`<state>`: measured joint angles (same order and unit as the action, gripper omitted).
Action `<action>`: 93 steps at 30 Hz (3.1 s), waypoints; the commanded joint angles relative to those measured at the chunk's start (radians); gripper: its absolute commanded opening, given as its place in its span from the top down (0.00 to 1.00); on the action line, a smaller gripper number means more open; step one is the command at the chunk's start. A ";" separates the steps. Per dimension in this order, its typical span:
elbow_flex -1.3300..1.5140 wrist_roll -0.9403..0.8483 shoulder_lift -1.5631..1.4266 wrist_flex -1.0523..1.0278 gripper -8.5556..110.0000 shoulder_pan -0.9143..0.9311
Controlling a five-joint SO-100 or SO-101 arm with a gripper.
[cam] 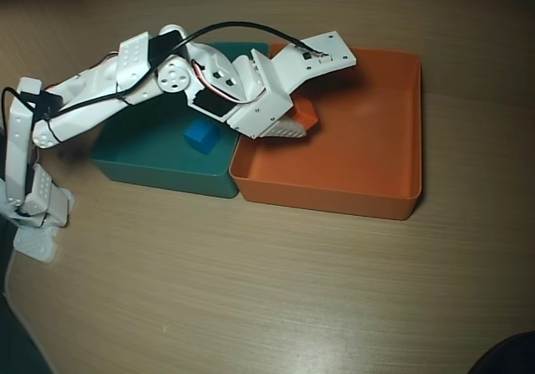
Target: Grasp a cube and put it in the box.
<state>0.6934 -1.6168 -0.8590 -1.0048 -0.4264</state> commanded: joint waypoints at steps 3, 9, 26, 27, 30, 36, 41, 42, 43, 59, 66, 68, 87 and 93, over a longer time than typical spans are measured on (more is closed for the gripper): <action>-0.087 0.006 -0.012 0.017 0.97 0.003; -0.083 0.006 -0.011 0.017 0.97 0.002; -0.072 0.006 -0.009 0.017 0.62 0.005; -0.072 0.006 -0.009 0.017 0.60 0.006; -0.072 0.006 -0.009 0.018 0.56 0.006; -0.072 0.006 -0.009 0.018 0.56 0.006; -0.072 0.006 -0.009 0.018 0.56 0.006; -0.072 0.006 -0.009 0.018 0.56 0.006; -0.072 0.006 -0.009 0.018 0.56 0.006; -0.072 0.008 -0.011 0.018 0.91 0.005; -0.072 0.008 -0.011 0.018 0.97 0.006; -0.072 0.008 -0.011 0.018 0.97 0.006; 0.304 0.002 -0.360 0.017 0.97 0.021; 0.601 -0.003 -0.672 0.018 0.97 0.063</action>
<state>1.2333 -1.6168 -1.3054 -0.9986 -0.3988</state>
